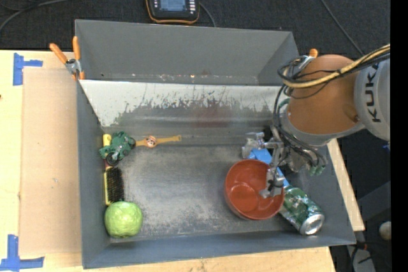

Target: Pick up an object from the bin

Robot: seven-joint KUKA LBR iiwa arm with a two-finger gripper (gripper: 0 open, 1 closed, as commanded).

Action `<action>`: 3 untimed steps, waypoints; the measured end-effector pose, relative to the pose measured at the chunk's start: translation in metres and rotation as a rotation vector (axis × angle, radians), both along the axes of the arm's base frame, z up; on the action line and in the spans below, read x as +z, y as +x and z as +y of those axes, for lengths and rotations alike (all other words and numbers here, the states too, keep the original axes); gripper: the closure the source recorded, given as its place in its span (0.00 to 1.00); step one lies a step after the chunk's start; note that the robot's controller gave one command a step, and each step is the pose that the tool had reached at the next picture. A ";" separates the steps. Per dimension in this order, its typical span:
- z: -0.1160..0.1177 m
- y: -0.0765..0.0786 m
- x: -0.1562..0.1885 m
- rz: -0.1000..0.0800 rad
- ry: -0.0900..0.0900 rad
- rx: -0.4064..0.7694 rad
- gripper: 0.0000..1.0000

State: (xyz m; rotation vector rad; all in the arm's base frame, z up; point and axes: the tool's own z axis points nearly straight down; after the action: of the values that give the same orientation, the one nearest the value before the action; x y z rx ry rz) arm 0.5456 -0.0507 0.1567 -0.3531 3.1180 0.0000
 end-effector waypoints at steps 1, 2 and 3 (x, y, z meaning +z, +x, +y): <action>0.003 -0.049 -0.088 0.002 0.002 0.142 0.00; -0.010 -0.025 -0.053 -0.026 0.001 0.717 1.00; -0.010 -0.025 -0.053 -0.026 0.002 0.716 1.00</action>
Offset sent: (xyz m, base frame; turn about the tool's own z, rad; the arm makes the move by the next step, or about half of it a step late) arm -0.0299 -0.0162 -0.0552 -0.7204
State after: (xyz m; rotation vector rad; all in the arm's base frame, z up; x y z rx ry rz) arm 0.5209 -0.0609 0.1038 -1.4117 2.7742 0.0000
